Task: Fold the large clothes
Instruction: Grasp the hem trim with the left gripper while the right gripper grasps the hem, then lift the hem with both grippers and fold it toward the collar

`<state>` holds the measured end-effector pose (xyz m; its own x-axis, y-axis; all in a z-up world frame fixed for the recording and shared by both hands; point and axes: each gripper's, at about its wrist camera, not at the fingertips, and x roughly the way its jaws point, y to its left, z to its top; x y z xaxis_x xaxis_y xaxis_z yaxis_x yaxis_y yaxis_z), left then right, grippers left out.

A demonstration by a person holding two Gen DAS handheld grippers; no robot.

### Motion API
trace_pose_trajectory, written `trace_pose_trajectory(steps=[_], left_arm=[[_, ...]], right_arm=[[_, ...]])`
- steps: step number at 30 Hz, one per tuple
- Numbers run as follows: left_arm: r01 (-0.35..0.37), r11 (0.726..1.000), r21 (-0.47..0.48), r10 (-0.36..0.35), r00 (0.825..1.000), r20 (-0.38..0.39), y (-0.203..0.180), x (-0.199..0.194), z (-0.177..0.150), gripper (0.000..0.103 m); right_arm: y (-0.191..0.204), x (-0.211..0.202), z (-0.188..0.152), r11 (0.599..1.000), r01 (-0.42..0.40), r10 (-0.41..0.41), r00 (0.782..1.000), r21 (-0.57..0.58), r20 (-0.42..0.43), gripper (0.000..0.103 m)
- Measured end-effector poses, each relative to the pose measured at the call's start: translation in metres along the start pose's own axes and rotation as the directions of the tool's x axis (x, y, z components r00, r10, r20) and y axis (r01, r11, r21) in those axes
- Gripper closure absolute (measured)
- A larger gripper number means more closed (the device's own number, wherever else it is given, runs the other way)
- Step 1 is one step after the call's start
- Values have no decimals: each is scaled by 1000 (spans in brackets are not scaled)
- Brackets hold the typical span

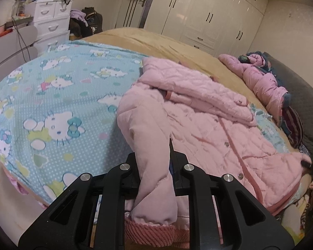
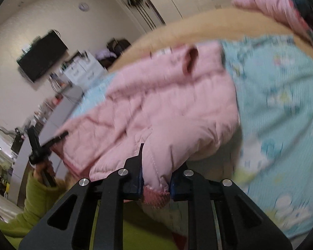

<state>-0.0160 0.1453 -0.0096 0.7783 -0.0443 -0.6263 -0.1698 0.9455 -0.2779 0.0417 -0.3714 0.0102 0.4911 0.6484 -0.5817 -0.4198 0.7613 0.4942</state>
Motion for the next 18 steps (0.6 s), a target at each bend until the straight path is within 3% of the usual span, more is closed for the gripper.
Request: trace_pose_trajectory(steps=[7,18], left_arm=[[-26,997,73,23,999,46,-24,-6,31,94],[-7,998,70,1,997,81,-30,0,66,93]], right_arm=[[9,0,37,1000,-23,25,992,-14,127,86],[-6,-1,61,999,-30,23,978,33,206,87]])
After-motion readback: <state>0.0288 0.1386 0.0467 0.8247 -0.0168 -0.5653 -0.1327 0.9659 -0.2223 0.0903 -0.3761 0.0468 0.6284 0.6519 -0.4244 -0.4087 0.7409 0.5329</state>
